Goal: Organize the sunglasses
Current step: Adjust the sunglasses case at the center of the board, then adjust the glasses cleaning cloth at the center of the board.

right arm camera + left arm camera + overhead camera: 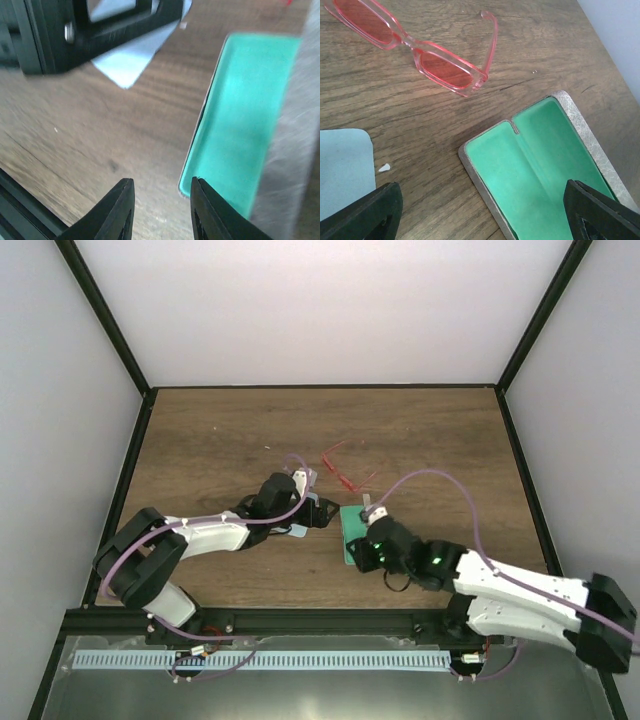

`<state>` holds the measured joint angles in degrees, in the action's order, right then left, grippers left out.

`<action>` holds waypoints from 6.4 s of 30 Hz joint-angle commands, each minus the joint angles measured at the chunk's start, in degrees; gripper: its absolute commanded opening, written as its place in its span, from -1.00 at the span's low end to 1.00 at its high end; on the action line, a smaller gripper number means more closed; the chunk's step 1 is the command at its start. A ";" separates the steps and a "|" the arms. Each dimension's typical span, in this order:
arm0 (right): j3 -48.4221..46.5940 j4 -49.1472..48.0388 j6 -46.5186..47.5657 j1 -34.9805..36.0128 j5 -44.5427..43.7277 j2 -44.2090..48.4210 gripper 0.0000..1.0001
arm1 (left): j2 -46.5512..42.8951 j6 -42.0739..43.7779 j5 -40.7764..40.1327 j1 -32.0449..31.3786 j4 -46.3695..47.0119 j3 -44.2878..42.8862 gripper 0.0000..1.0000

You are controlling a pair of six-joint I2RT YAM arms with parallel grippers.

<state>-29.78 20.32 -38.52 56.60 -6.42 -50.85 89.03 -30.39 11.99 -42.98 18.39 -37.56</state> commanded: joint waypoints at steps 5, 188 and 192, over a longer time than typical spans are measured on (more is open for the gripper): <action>-5.14 1.40 -6.37 8.37 -13.57 -17.06 -0.40 | -1.45 -0.25 -7.59 1.00 -4.39 -1.58 0.73; -32.52 -14.96 1.45 5.05 -15.96 -56.94 -0.72 | -14.24 -8.58 -11.94 18.77 -11.77 6.48 0.78; -34.60 -16.44 2.21 4.22 -13.11 -60.93 -0.87 | -14.69 -8.63 -11.35 18.90 -11.22 6.84 0.78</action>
<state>-61.80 5.89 -37.76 61.52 -22.63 -108.68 75.79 -38.15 -0.71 -24.36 6.33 -31.55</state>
